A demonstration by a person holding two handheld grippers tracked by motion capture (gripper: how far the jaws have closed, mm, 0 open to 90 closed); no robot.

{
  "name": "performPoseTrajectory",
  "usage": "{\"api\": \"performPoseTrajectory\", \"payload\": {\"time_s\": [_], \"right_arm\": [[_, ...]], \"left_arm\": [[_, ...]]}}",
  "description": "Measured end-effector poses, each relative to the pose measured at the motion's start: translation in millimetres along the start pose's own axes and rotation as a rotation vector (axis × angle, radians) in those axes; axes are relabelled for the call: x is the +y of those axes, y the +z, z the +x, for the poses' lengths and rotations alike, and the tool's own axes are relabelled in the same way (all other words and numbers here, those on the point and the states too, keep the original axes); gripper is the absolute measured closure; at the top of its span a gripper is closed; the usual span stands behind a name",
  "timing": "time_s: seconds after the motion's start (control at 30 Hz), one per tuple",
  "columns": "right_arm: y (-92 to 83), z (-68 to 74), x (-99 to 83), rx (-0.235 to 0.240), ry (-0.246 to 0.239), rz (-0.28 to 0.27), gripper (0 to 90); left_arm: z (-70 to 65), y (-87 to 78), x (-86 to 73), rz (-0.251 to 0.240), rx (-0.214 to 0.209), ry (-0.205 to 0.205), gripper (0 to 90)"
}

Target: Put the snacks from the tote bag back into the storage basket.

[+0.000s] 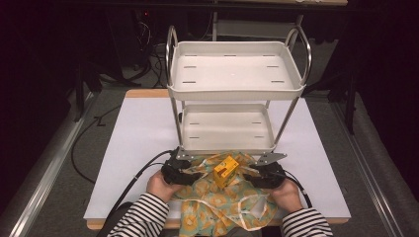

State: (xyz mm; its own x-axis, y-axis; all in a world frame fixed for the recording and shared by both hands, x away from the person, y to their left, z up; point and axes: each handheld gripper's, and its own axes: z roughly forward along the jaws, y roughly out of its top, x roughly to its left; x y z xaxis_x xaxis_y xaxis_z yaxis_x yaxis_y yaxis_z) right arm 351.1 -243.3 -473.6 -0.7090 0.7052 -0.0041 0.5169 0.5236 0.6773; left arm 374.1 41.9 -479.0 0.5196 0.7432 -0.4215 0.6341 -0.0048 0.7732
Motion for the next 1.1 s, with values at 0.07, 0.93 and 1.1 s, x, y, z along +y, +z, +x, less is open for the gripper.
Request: {"api": "performPoseTrajectory", "payload": {"time_s": [0.07,0.93,1.1], "right_arm": [[0.4,-0.3,-0.2,0.001,0.000,-0.005,53.9],[0.5,-1.3,-1.8,0.016,0.006,-0.014,51.6],[0.8,-1.2,-1.7,0.015,0.006,-0.016,51.5]], "left_arm": [[0.1,-0.3,1.4,-0.005,-0.004,-0.007,42.0],[-24.2,-28.4,19.2,-0.096,-0.068,0.009,30.9],[-32.3,-34.5,18.3,-0.093,-0.096,0.020,31.0]]}}
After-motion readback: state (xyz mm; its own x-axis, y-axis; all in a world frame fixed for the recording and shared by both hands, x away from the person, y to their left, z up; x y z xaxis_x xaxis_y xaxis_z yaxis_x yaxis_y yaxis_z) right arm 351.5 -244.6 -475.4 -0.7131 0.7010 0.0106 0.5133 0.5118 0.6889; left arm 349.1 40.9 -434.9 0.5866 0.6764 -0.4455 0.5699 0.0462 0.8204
